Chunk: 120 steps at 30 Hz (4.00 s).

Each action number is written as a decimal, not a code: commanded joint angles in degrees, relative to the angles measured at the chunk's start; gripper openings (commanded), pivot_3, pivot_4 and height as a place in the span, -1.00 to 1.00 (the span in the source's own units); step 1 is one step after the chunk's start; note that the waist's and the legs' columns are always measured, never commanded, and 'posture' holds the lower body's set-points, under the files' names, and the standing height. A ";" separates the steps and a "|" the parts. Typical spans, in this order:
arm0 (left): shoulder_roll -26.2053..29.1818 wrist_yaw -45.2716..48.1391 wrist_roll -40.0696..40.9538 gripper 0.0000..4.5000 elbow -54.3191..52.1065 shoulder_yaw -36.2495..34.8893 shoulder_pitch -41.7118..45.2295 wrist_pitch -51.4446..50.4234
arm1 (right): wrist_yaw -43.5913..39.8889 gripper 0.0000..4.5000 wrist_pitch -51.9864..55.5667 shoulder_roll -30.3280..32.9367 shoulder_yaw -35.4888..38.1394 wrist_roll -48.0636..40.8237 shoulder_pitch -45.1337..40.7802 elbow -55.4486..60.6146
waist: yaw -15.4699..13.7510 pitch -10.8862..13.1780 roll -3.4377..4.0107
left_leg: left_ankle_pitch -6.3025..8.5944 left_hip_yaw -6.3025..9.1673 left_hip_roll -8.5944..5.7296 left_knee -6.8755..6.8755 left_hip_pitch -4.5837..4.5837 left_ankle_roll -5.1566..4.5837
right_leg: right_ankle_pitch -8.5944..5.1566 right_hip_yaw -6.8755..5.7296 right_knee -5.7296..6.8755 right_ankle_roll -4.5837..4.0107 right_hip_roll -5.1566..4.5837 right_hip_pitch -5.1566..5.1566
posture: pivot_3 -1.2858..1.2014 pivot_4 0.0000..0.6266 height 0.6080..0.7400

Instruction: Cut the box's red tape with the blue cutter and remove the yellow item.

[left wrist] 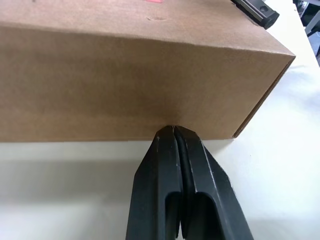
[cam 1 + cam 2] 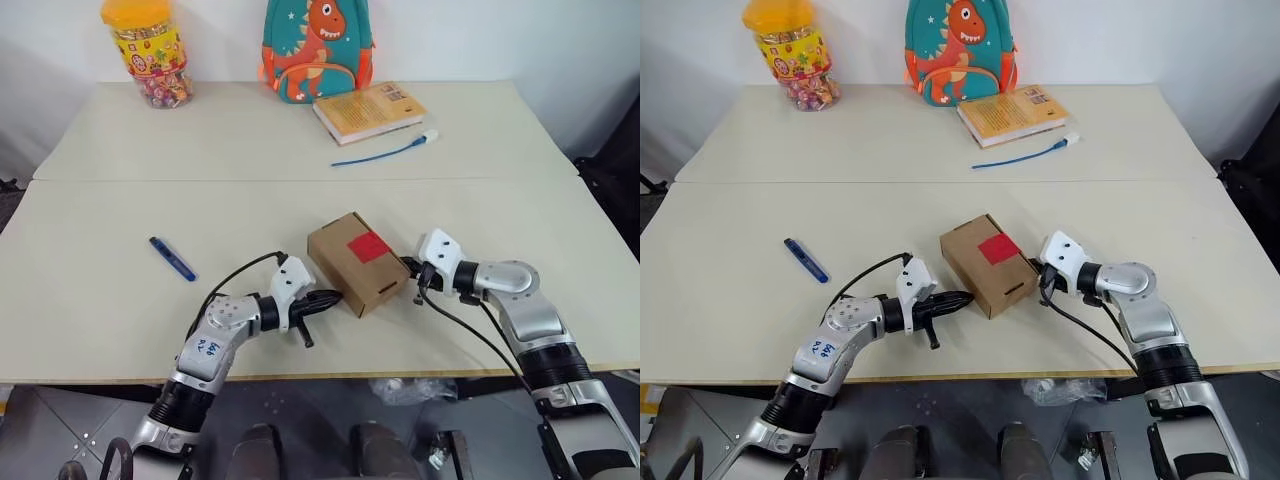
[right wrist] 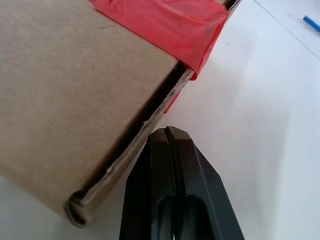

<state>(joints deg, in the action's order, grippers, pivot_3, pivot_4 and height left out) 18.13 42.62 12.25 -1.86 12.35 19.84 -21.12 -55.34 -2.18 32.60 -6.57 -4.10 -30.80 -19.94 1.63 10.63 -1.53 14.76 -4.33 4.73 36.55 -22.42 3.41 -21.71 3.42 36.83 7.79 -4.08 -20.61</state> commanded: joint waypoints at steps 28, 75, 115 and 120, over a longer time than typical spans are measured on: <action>-2.27 -16.61 13.22 0.97 -20.90 -58.98 -51.90 16.64 | -15.53 0.98 5.08 2.76 16.39 -33.95 19.75 34.93 | -0.11 -0.03 -0.32 | 0.77 -0.10 0.18 -0.32 0.23 -0.42 | -0.02 -0.04 -0.88 -0.22 -0.02 0.46 | 0.03 -0.52 1.00; -26.91 -75.03 -13.93 -0.35 -14.73 -35.39 3.21 -42.07 | -9.86 1.00 8.08 6.45 16.60 -31.76 22.16 38.26 | -0.73 -0.17 0.12 | 0.82 -0.02 0.18 0.52 0.32 -0.17 | 0.22 0.11 -1.09 0.28 0.24 1.00 | 0.03 -0.52 1.00; -21.54 -65.12 -8.14 0.69 -14.03 -37.51 -2.86 -34.04 | -7.51 1.00 7.16 4.50 16.16 -29.72 23.15 37.65 | -0.01 -0.57 0.81 | 0.84 -0.08 0.24 0.46 0.41 -0.12 | 0.21 0.22 -1.11 0.27 0.33 1.01 | 0.03 -0.52 1.00; -22.02 -64.24 -7.92 0.12 -13.11 -36.75 -3.13 -33.24 | -7.31 1.00 6.93 4.24 16.09 -29.58 23.06 37.67 | -0.14 -0.65 0.94 | 0.83 -0.07 0.24 0.48 0.43 -0.13 | 0.21 0.22 -1.10 0.27 0.33 1.04 | 0.03 -0.52 1.00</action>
<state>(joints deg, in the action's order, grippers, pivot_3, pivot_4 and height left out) -3.20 -22.19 3.73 -19.12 -23.74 18.56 -52.68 -62.93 6.08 37.37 8.66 -33.16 -7.86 16.49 1.48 9.98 -0.58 15.60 -4.40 4.96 37.04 -21.99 3.28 -21.50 3.64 35.73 8.06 -3.76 -19.56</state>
